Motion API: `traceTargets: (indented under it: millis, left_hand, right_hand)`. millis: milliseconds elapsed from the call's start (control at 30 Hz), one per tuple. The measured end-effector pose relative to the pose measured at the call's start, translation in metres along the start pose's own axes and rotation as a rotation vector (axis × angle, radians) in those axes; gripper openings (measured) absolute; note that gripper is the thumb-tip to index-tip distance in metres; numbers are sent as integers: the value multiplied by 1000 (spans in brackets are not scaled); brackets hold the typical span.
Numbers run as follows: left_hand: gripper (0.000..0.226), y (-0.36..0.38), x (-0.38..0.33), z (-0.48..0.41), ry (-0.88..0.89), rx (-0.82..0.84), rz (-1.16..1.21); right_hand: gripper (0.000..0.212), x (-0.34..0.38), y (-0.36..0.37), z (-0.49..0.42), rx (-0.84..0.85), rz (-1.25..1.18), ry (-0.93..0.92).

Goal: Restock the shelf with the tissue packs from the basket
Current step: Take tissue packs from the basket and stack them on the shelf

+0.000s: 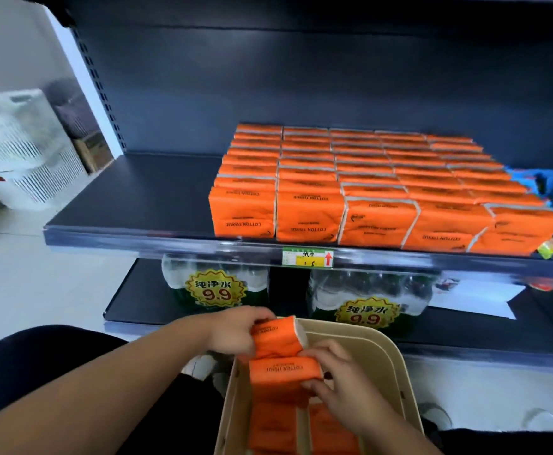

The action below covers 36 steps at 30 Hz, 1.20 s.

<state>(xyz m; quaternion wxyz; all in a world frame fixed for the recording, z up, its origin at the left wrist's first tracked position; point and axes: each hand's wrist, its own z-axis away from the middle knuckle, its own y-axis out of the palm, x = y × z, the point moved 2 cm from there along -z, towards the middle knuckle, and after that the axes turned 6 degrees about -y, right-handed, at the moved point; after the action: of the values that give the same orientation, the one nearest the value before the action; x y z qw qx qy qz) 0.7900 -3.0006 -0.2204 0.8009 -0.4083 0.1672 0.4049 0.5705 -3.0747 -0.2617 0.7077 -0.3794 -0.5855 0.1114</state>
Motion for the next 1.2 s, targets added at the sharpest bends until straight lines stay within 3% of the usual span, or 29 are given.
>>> traceTargets:
  millis: [100,200,533,733,900,1033,1100,1200]
  left_hand:
    - [64,-27,-4,31,50,-20,88]
    - [63,-58,-11,63,121,-143,55]
    - [37,-146,-23,150,311,-373,277]
    - [43,-185,-13,165,318,-451,314]
    - [61,-215,-1,169,326,-558,356]
    - [93,-233,19,162,441,-725,767]
    - [91,-236,32,159,477,-726,840]
    - [77,-235,42,149,502,-694,698]
  right_hand:
    - [41,32,-24,-7,-35,87,-99]
    - [36,70,-47,-18,9,173,-161]
    - [36,178,-99,-83,-90,293,-523]
    - [36,212,-99,-125,-85,197,-503]
    - [35,231,-91,-164,-179,112,-473]
    - [37,238,-99,-203,-276,17,-421]
    - [39,239,-101,-225,-310,20,-413]
    - [40,240,-100,-258,-314,76,-419]
